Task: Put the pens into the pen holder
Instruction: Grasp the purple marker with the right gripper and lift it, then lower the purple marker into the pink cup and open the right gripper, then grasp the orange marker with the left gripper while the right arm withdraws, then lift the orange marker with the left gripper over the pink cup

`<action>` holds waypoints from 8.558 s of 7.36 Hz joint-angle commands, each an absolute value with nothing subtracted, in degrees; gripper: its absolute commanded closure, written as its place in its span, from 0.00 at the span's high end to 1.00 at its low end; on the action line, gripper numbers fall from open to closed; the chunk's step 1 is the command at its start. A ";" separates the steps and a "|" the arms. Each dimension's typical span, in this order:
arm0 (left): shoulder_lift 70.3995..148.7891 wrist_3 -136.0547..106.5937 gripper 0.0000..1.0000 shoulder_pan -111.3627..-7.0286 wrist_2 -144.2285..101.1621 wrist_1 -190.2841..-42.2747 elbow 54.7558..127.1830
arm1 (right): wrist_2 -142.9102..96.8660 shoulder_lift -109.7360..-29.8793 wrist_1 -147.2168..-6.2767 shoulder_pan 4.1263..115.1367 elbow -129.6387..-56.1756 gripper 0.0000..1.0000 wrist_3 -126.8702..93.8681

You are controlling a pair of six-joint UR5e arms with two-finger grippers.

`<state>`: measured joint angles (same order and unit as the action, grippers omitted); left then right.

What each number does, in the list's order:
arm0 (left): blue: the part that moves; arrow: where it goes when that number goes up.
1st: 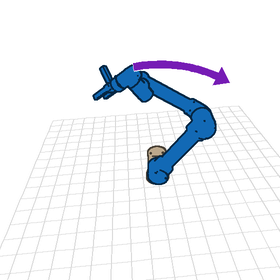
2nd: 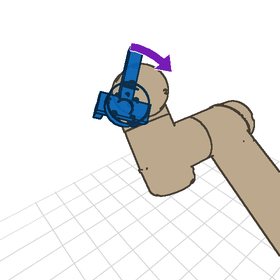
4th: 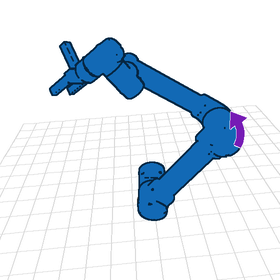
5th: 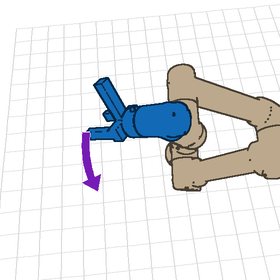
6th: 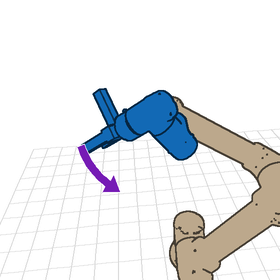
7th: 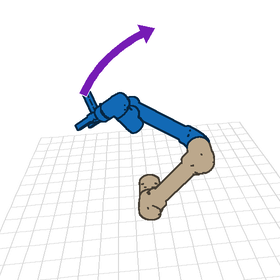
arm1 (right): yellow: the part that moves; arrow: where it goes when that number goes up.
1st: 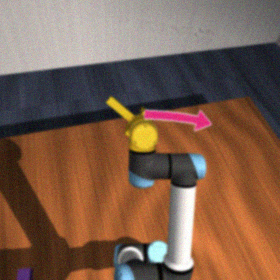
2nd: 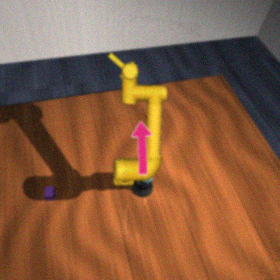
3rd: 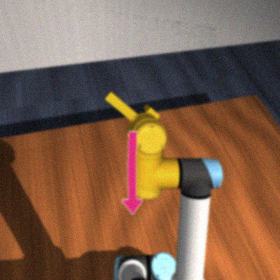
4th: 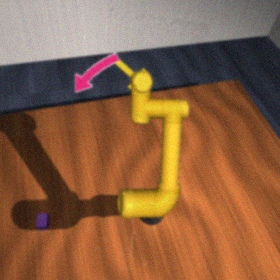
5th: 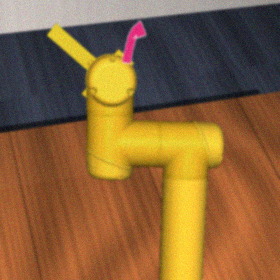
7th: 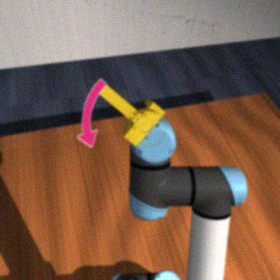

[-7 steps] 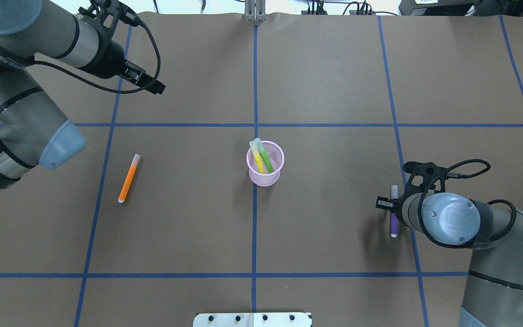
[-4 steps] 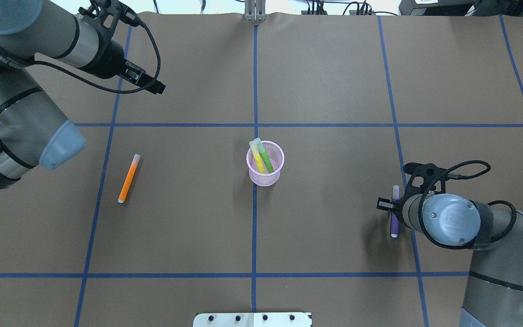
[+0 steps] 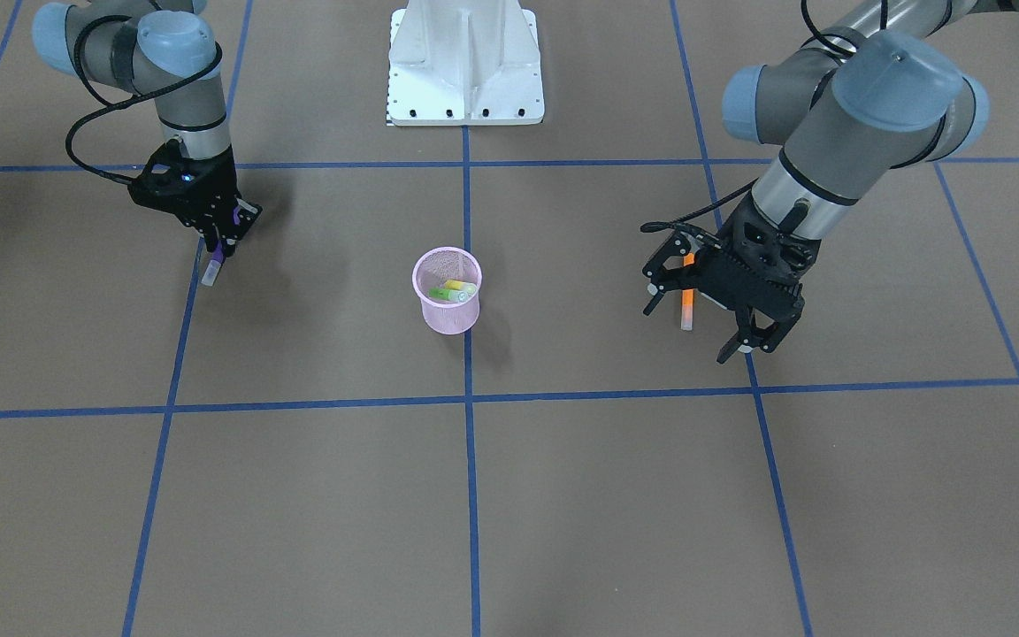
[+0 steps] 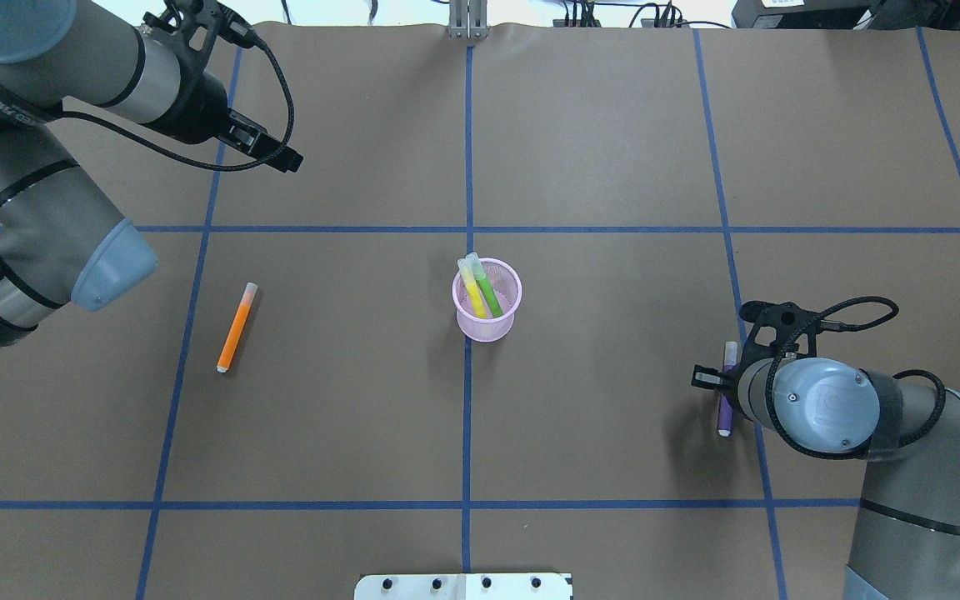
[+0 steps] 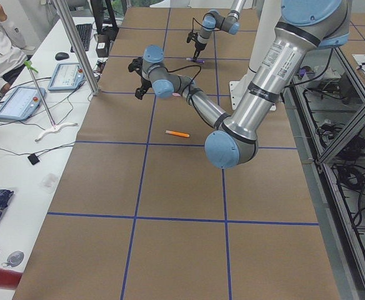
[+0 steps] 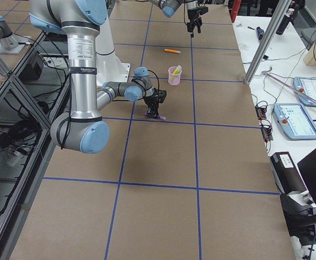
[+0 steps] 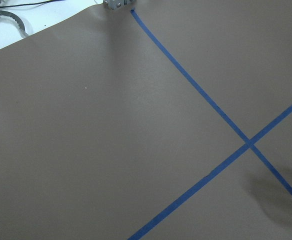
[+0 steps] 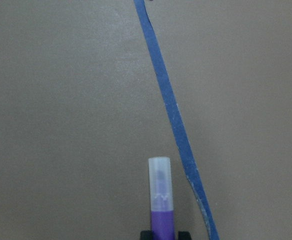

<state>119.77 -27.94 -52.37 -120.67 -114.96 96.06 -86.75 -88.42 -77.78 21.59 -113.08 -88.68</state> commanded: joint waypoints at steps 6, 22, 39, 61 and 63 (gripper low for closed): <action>120.06 -27.77 1.00 -51.68 -120.85 -115.22 96.07 | -77.83 -78.34 -77.87 24.51 -115.66 0.00 -87.45; 119.79 -27.33 1.00 -49.48 -120.76 -115.40 95.10 | -37.18 -53.00 -78.05 12.75 -94.31 0.12 -87.63; 107.40 -52.65 0.82 -38.25 -111.71 -114.96 94.75 | -116.45 -64.42 -83.32 59.23 -102.22 1.00 -54.14; 128.85 -34.63 0.00 -28.39 -93.52 -169.36 79.46 | -118.12 -66.09 -82.88 60.73 -102.57 1.00 -50.98; 128.85 -34.45 0.00 -28.39 -93.52 -169.54 79.37 | -118.12 -66.09 -82.88 60.73 -102.57 1.00 -51.15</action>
